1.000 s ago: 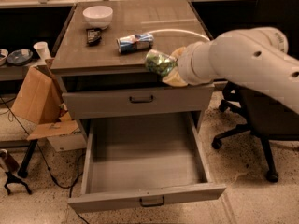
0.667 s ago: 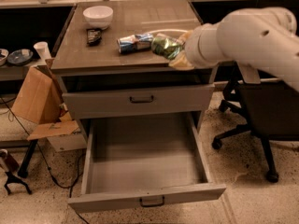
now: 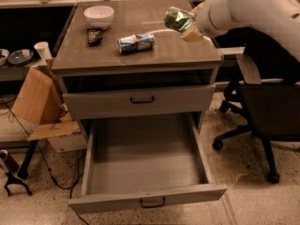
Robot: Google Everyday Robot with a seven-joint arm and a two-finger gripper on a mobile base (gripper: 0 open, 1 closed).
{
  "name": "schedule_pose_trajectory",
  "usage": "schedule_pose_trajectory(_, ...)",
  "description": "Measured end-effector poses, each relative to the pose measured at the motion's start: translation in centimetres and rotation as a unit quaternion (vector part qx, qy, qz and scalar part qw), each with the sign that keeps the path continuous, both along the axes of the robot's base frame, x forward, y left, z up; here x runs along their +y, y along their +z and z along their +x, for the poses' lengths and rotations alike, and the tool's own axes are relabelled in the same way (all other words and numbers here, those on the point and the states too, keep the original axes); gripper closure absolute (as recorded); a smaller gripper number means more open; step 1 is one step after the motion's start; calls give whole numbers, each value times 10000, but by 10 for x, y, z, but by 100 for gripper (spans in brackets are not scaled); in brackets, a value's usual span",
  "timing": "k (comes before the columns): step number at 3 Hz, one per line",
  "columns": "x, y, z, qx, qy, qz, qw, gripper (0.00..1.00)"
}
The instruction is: Pick green can from middle drawer and place on counter
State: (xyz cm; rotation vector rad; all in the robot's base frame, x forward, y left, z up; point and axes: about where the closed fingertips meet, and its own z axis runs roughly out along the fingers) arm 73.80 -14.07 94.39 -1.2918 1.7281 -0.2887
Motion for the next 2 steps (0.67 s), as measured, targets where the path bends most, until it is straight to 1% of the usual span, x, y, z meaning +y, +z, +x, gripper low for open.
schedule_pose_trajectory(1,-7,2,33,-19,25,117,9999,100)
schedule_pose_trajectory(2,-6,-12,58,108,127,215,9996,84)
